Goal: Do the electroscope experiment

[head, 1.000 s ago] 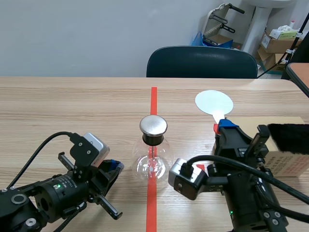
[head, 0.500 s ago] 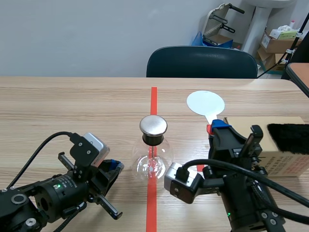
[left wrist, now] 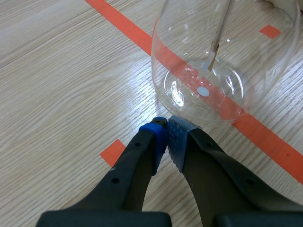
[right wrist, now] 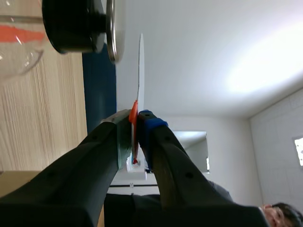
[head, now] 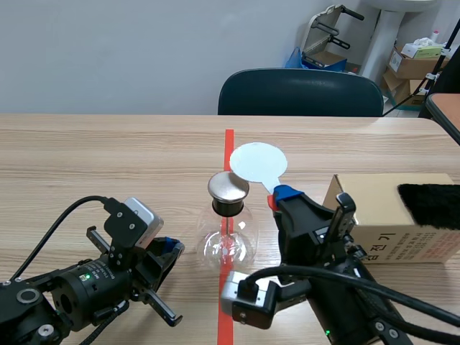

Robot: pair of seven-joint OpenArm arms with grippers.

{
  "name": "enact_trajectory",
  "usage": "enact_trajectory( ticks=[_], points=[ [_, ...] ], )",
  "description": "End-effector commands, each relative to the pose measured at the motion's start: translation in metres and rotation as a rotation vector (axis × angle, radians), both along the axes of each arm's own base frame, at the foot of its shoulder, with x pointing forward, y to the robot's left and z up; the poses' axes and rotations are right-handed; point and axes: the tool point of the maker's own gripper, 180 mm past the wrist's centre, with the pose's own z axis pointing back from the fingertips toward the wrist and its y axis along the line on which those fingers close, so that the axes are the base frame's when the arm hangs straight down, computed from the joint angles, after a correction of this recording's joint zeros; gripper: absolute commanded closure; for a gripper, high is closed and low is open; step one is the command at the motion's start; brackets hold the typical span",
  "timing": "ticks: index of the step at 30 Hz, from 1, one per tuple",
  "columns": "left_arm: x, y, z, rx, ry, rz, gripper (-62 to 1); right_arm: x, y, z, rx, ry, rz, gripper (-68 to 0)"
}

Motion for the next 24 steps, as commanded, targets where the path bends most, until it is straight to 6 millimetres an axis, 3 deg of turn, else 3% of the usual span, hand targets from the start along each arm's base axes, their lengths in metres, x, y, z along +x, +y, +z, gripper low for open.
enact_trajectory(
  ticks=[1, 11, 24],
  points=[
    [0.003, -0.007, 0.01, -0.03, -0.028, -0.008, -4.0, 0.002, 0.003, 0.009, 0.004, -0.032, 0.018, -1.0],
    [0.003, -0.007, 0.01, -0.03, -0.027, -0.008, -4.0, -0.01, 0.023, 0.006, -0.012, -0.026, 0.149, -1.0],
    [0.003, -0.007, 0.01, -0.029, -0.026, -0.008, -4.0, -0.013, 0.027, 0.006, -0.017, -0.027, 0.18, -1.0]
  ],
)
